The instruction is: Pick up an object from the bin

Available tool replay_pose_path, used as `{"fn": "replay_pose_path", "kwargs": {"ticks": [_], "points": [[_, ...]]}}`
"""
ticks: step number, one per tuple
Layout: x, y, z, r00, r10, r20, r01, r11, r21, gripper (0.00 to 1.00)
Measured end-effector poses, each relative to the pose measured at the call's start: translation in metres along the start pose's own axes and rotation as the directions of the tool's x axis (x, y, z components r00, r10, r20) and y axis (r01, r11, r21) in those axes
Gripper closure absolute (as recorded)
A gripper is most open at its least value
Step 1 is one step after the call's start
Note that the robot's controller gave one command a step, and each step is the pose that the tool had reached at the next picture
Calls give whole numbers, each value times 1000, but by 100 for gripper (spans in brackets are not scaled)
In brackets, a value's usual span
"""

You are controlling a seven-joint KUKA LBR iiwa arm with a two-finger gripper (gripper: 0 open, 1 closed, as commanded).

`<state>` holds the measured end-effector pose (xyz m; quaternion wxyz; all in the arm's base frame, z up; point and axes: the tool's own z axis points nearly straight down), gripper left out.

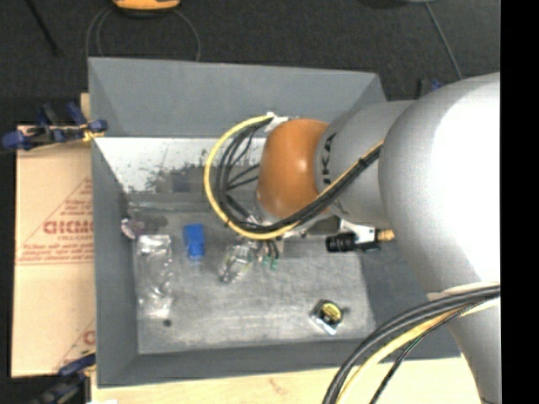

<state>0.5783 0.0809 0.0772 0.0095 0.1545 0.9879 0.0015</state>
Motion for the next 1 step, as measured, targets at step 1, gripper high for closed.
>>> {"fn": "replay_pose_path", "kwargs": {"ticks": [1], "points": [[-26,-29,-199,983,-186,-6,186,983,2,100]]}}
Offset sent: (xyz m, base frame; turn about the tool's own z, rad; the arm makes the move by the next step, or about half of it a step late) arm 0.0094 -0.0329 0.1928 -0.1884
